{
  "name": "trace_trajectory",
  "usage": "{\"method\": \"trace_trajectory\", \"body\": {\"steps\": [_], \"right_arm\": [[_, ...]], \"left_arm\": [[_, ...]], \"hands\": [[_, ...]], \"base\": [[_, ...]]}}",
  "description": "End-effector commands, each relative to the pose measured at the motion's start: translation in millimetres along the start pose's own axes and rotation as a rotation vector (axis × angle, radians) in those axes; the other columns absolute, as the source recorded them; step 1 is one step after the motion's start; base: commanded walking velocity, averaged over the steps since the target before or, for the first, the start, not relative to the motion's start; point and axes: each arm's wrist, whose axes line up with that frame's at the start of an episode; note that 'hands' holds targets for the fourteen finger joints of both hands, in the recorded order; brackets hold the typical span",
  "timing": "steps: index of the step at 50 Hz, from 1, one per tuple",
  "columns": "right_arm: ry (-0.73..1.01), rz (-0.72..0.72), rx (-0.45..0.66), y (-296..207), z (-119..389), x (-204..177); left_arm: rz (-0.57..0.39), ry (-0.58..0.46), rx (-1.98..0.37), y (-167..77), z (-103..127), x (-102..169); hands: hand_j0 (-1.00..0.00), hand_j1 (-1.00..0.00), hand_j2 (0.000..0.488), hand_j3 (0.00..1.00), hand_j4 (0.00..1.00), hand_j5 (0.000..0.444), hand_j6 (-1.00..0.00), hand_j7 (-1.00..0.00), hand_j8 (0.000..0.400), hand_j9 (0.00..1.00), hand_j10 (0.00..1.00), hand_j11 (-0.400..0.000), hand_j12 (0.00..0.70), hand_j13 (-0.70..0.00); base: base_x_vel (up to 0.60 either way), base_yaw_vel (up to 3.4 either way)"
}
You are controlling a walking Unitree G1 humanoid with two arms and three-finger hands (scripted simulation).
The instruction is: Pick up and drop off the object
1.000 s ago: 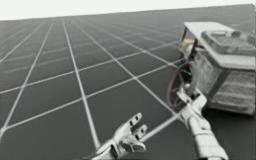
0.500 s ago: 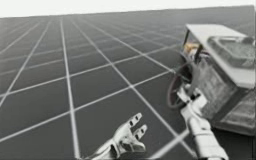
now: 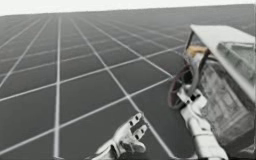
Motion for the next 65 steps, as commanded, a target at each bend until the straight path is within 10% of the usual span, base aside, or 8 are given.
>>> {"method": "trace_trajectory", "body": {"steps": [1, 65], "right_arm": [[-0.041, 0.043, 0.005, 13.5, 9.8, -7.1], [-0.041, 0.043, 0.005, 13.5, 9.8, -7.1]], "left_arm": [[-0.004, -0.018, -0.012, 2.8, 0.3, -3.4], [-0.004, -0.018, -0.012, 2.8, 0.3, -3.4]], "hands": [[0.0, 0.0, 0.0, 1.0, 1.0, 0.0, 0.0, 0.0, 0.0, 1.0, 1.0, -0.4, 0.0, -0.7], [0.0, 0.0, 0.0, 1.0, 1.0, 0.0, 0.0, 0.0, 0.0, 1.0, 1.0, -0.4, 0.0, -0.7]], "base": [[0.57, 0.05], [0.57, 0.05]]}}
